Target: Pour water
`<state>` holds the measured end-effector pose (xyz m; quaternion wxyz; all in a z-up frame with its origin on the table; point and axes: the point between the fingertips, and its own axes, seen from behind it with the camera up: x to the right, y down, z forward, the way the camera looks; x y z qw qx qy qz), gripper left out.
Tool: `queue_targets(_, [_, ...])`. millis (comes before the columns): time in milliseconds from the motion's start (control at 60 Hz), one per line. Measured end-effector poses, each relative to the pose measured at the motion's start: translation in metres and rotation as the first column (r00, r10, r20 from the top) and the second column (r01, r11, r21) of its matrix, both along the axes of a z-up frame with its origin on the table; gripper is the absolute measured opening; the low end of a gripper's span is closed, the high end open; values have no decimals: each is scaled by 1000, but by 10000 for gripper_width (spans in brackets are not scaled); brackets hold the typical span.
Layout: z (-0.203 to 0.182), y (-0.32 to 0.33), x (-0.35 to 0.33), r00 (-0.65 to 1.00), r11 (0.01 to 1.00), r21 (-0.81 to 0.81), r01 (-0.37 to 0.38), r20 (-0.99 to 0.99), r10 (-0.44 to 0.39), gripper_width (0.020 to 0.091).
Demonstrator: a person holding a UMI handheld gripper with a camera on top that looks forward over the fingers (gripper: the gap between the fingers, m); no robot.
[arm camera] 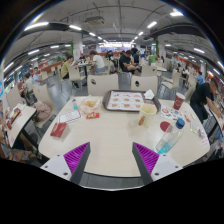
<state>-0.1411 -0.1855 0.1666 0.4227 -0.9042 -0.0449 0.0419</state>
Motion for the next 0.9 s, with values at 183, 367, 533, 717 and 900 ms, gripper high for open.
queue_targets(183, [-32, -22, 67, 999, 999, -2, 33, 28, -33, 858])
queue_targets(367, [-72, -36, 140, 994, 995, 8, 96, 56, -97, 853])
queue_targets(533, [-83, -4, 192, 984, 981, 91, 174, 29, -177, 852])
queue_targets(717, [-92, 57, 222, 974, 962, 168, 217, 24, -224, 850])
queue_targets(900, [-111, 101, 226, 971, 951, 204, 232, 12, -239, 671])
